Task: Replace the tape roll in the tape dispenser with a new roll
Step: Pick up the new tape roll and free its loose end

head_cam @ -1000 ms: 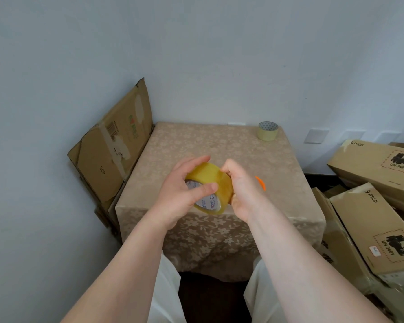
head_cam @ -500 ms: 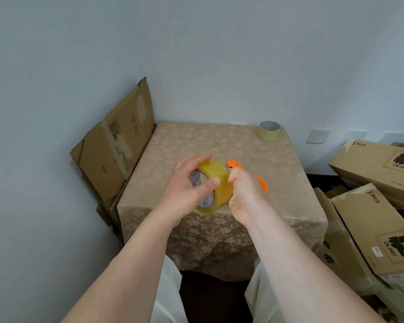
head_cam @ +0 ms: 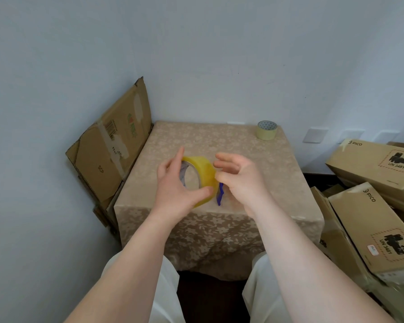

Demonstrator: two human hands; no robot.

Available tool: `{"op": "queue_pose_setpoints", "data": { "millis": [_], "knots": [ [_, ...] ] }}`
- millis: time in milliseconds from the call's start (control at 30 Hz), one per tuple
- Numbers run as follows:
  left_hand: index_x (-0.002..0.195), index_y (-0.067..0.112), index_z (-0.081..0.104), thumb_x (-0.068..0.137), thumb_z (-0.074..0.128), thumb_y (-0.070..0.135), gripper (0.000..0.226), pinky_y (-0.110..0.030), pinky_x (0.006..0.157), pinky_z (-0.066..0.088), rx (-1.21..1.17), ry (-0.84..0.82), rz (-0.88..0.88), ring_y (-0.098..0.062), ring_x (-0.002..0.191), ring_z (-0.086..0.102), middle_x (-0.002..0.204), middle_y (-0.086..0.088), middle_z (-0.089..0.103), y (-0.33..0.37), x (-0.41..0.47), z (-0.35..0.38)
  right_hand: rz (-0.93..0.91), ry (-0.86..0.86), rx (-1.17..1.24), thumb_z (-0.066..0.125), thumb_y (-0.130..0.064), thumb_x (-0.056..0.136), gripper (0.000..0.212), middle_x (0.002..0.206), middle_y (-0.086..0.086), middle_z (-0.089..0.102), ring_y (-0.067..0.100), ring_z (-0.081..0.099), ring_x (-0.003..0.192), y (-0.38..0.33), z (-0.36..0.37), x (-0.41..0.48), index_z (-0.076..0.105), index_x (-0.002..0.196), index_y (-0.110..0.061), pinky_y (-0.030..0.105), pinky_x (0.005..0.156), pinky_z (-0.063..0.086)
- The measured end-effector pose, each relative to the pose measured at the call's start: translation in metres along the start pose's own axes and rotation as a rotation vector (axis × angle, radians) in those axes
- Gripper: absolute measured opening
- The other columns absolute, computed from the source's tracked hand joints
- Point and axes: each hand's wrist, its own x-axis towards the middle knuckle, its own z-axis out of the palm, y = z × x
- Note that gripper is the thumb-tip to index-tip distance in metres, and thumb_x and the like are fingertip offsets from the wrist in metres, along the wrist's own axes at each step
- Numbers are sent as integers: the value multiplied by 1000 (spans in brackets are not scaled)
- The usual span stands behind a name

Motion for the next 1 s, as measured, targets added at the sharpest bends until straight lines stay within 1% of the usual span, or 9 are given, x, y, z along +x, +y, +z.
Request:
{"op": "queue_pose_setpoints", "data": {
  "millis": [100, 200, 367, 500, 633, 733, 833, 900, 1000],
  "knots": [
    [148, 42, 15, 65, 80, 27, 106, -22, 98, 29, 27, 17, 2, -5, 124, 33, 140, 7, 24, -1, 2, 0, -112, 39, -193, 60, -6, 83, 38, 104, -6, 73, 11, 65, 99, -2, -1, -1, 64, 117, -23, 30, 88, 52],
    [148, 41, 16, 64, 80, 29, 106, -24, 101, 29, 70, 22, 4, -12, 132, 33, 141, 6, 26, -3, 3, 1, -208, 112, -360, 61, -7, 82, 36, 98, -6, 74, 7, 63, 89, -6, -1, -5, 67, 114, -23, 25, 88, 50],
    [148, 39, 20, 63, 80, 29, 105, -25, 102, 29, 111, 16, 38, -14, 133, 33, 137, 8, 28, -3, 2, 0, -259, 104, -493, 62, -9, 80, 39, 91, -10, 74, 11, 64, 90, -8, -3, -6, 65, 115, -27, 31, 90, 50],
    [146, 41, 24, 60, 81, 28, 104, -26, 102, 31, 124, -10, 62, -14, 133, 33, 142, 7, 27, -2, 1, -3, -260, 43, -505, 63, -9, 75, 42, 78, -10, 71, 8, 63, 77, -10, -10, -2, 62, 110, -32, 31, 82, 53],
    [145, 40, 28, 59, 84, 22, 104, -20, 96, 30, 83, -57, 89, -3, 120, 37, 137, 12, 28, 2, -2, -7, -222, -37, -492, 64, -10, 70, 46, 72, -7, 69, 7, 61, 65, -14, -15, 0, 56, 105, -39, 32, 67, 54],
    [145, 38, 30, 60, 85, 19, 104, -18, 94, 29, 75, -71, 94, 1, 116, 36, 135, 14, 28, 5, -3, -7, -214, -39, -509, 65, -11, 63, 47, 67, -7, 68, 9, 63, 65, -16, -16, 0, 53, 99, -39, 38, 70, 56],
    [145, 39, 31, 59, 85, 19, 104, -18, 94, 29, 68, -75, 86, 0, 117, 37, 136, 13, 29, 5, -3, -5, -205, -46, -524, 66, -11, 61, 44, 65, -7, 68, 10, 63, 65, -16, -16, 1, 51, 94, -37, 41, 70, 57],
    [144, 40, 30, 58, 85, 20, 104, -21, 96, 30, 72, -77, 74, -2, 119, 36, 137, 13, 29, 4, -3, -4, -192, -46, -515, 66, -11, 60, 41, 65, -6, 68, 12, 62, 63, -17, -16, 2, 50, 90, -35, 40, 68, 56],
    [145, 41, 29, 61, 81, 21, 101, -26, 97, 32, 52, -60, 38, -2, 120, 33, 138, 12, 29, 1, -2, -1, -128, -95, -402, 65, -7, 62, 38, 68, -1, 68, 14, 56, 56, -17, -17, 0, 51, 88, -30, 30, 52, 47]
  ]
}}
